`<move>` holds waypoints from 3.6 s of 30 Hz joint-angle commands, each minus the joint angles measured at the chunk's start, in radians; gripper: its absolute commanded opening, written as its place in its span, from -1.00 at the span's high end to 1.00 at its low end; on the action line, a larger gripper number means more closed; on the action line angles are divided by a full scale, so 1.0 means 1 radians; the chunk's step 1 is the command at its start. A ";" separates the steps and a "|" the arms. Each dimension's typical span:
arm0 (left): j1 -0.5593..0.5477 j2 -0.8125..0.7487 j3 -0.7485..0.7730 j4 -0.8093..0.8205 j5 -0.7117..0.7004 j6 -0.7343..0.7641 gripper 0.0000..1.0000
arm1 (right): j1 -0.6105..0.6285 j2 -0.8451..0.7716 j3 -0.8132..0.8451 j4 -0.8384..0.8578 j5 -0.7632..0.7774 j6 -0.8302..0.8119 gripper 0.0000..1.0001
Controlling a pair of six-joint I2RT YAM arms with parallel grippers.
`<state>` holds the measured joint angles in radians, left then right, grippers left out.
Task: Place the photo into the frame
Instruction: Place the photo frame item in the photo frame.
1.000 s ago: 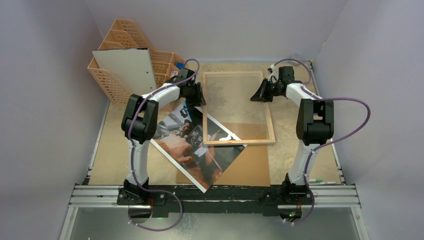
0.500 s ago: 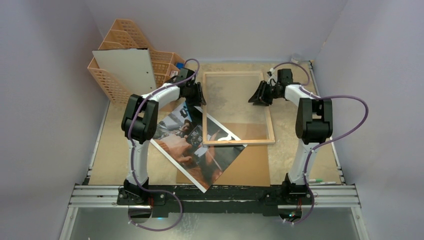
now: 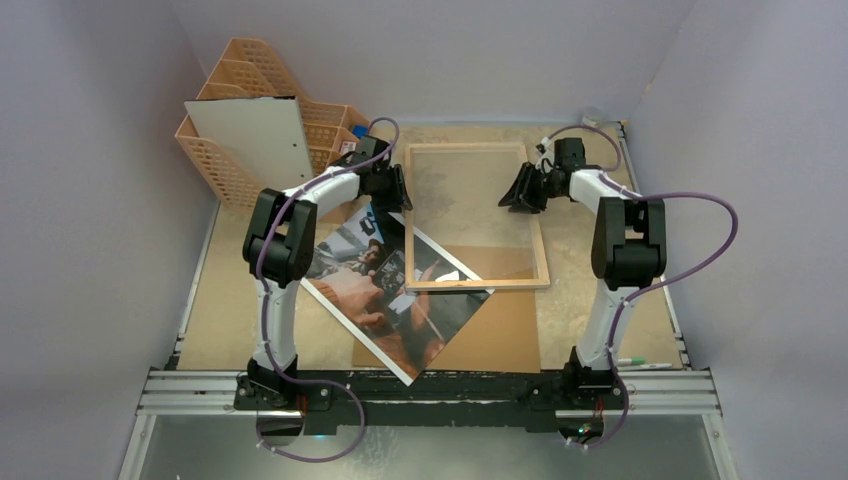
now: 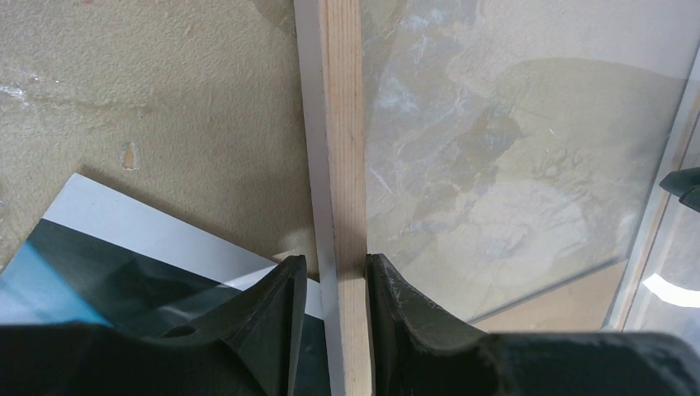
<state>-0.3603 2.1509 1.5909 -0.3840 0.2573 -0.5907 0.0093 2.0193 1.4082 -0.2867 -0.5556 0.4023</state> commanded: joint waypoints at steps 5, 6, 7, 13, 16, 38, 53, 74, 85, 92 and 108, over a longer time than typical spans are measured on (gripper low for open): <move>0.006 -0.018 -0.016 0.035 -0.021 -0.006 0.31 | 0.006 -0.046 -0.028 -0.025 -0.017 -0.002 0.69; 0.006 -0.017 -0.018 0.036 -0.021 -0.007 0.31 | 0.006 -0.045 -0.028 -0.029 -0.025 -0.006 0.76; 0.006 -0.018 -0.021 0.038 -0.022 -0.007 0.31 | 0.006 -0.044 -0.028 -0.034 -0.031 -0.008 0.81; 0.006 -0.030 -0.048 0.077 -0.036 0.010 0.31 | 0.006 -0.044 -0.019 -0.068 -0.102 -0.014 1.00; 0.006 -0.048 -0.082 0.120 -0.056 0.025 0.32 | 0.007 -0.050 -0.009 -0.084 -0.135 -0.011 1.00; 0.005 -0.168 -0.263 0.278 -0.118 0.034 0.22 | 0.006 -0.152 -0.126 -0.041 -0.118 0.081 0.18; 0.006 -0.202 -0.198 0.221 -0.054 0.095 0.02 | 0.006 -0.125 -0.143 -0.055 -0.024 0.122 0.71; 0.006 -0.194 -0.231 0.306 -0.130 0.083 0.00 | 0.004 -0.103 -0.075 -0.107 -0.308 0.089 1.00; 0.006 -0.178 -0.251 0.327 -0.182 0.051 0.17 | 0.000 -0.174 -0.121 -0.026 -0.402 0.187 1.00; 0.006 -0.162 -0.244 0.328 -0.180 0.040 0.27 | -0.004 -0.171 -0.099 -0.021 -0.425 0.238 1.00; 0.003 -0.142 -0.244 0.330 -0.176 0.018 0.19 | -0.008 -0.136 -0.101 -0.121 -0.280 0.139 0.62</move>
<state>-0.3603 1.9991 1.3426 -0.0906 0.0765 -0.5541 -0.0021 1.8851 1.2919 -0.3077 -0.8982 0.6163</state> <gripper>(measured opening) 0.396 0.117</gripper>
